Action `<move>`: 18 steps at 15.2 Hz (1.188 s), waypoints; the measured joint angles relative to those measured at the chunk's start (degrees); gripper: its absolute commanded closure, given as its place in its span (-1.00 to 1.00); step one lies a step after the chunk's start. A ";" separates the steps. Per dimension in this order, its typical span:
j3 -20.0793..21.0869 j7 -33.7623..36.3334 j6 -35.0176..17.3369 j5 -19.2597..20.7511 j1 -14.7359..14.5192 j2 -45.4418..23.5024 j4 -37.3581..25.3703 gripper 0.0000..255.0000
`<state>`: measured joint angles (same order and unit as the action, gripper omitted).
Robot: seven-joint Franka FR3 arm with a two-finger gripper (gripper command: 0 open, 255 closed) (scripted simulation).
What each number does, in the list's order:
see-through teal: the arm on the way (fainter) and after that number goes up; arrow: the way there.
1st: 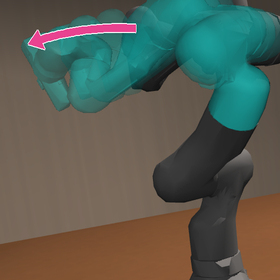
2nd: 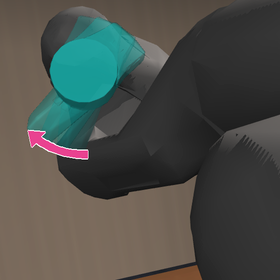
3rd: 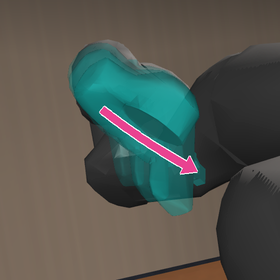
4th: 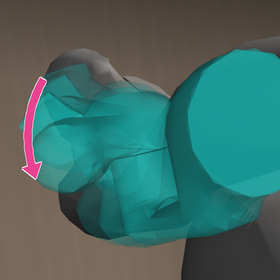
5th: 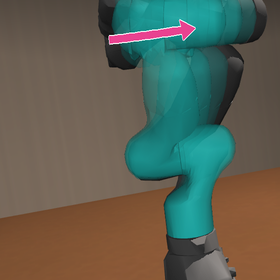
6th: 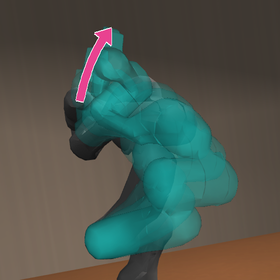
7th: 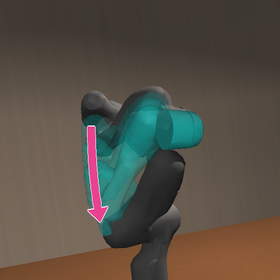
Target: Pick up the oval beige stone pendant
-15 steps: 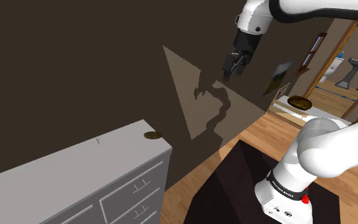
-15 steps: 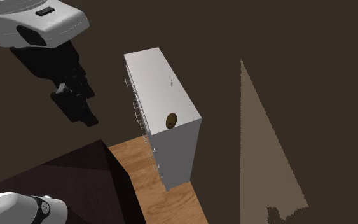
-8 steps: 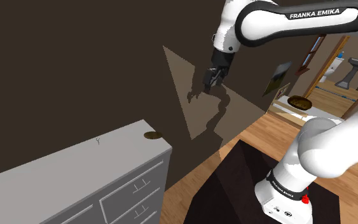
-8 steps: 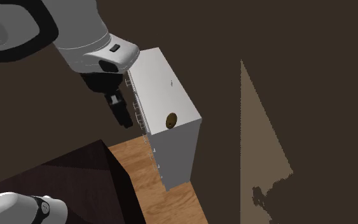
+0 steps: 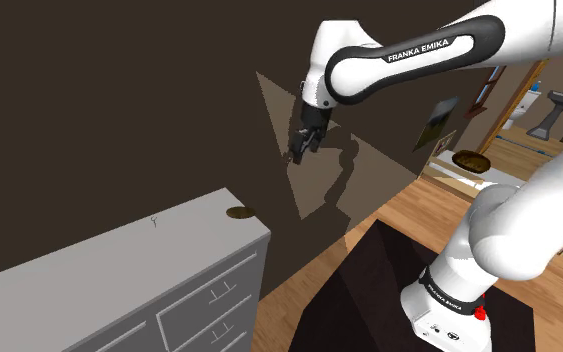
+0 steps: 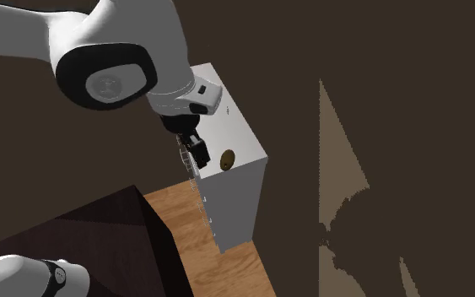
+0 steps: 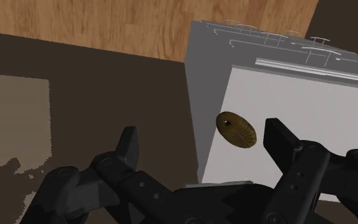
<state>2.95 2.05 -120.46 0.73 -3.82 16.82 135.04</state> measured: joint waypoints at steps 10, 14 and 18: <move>1.36 -4.30 -12.15 -1.54 -2.02 -21.43 -8.19 -1.00; 2.20 -5.91 -14.89 -1.86 -2.72 -29.69 -13.21 -1.00; 2.93 -7.69 -17.20 -1.87 -3.23 -38.07 -18.78 -1.00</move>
<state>5.88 -5.63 -137.65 -1.14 -7.06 -21.24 116.26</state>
